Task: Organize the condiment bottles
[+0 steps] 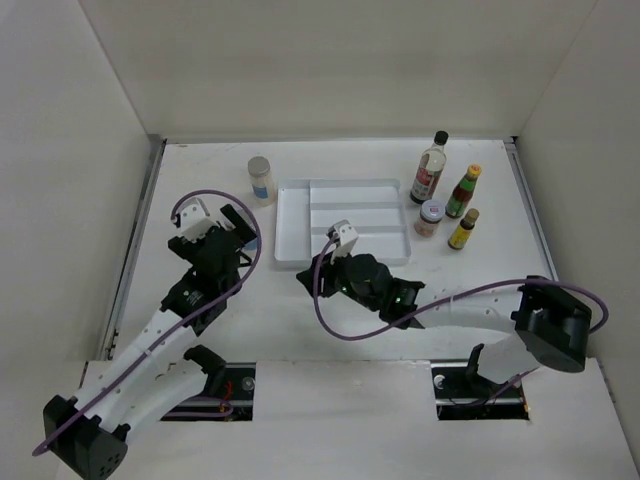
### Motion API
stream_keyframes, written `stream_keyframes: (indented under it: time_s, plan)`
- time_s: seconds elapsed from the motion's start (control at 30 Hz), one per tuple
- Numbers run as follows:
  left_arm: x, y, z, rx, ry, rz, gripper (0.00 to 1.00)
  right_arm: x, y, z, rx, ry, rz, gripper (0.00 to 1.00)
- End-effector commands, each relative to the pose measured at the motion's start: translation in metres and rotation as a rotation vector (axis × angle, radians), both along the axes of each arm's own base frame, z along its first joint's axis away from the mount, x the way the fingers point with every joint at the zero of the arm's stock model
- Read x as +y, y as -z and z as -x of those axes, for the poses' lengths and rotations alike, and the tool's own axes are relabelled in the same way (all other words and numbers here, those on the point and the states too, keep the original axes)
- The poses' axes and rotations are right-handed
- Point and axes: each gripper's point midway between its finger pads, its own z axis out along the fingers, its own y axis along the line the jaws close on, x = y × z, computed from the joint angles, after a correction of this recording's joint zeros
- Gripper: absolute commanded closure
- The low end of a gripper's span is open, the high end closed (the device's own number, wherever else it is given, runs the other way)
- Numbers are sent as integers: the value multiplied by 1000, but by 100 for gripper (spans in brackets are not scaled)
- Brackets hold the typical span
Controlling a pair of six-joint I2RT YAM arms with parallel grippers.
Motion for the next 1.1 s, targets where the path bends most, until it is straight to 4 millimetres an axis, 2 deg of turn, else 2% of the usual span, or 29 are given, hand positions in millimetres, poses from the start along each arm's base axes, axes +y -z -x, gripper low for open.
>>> stream_keyframes:
  time_s: [0.0,0.03,0.07,0.17,0.23,0.33,0.47,0.5,0.53,0.6,0.63,0.7,0.8,0.93,1.07]
  plan:
    - [6,-11,-2,10,-48,-21,0,22,-12,14,-41,-81,30,46]
    - [6,-11,-4,10,-48,-20,0,25,-8,18,-54,-95,46,47]
    - [5,-12,-6,12,-49,-21,0,27,-3,21,-69,-106,57,53]
    - [0,-13,-14,10,-26,-26,0,29,10,30,-111,-130,89,83]
    - [-4,-15,-19,6,-3,-46,0,25,12,29,-128,-122,102,92]
    - [-5,-21,-21,-25,10,-55,0,19,8,29,-130,-109,87,94]
    - [-11,-29,-26,-48,50,-61,0,2,-5,17,-138,-54,20,94]
    - [-14,-27,-28,-36,66,-77,1,-5,-11,14,-139,-28,-6,94]
    - [-17,-23,-30,-22,79,-91,10,-13,-19,9,-140,5,-39,93]
    - [-21,-14,-33,3,96,-105,26,-36,-32,-2,-152,86,-103,89]
    - [-23,-8,-35,23,99,-117,29,-49,-39,-9,-163,131,-135,85]
    - [-25,2,-39,66,102,-143,26,-75,-44,-24,-171,216,-183,74]
    - [-30,14,-45,106,112,-168,14,-100,-45,-38,-151,283,-229,48]
    - [-38,29,-64,158,126,-202,7,-108,-40,-48,-121,295,-250,25]
    - [-40,39,-80,185,113,-215,7,-99,-33,-47,-91,257,-246,17]
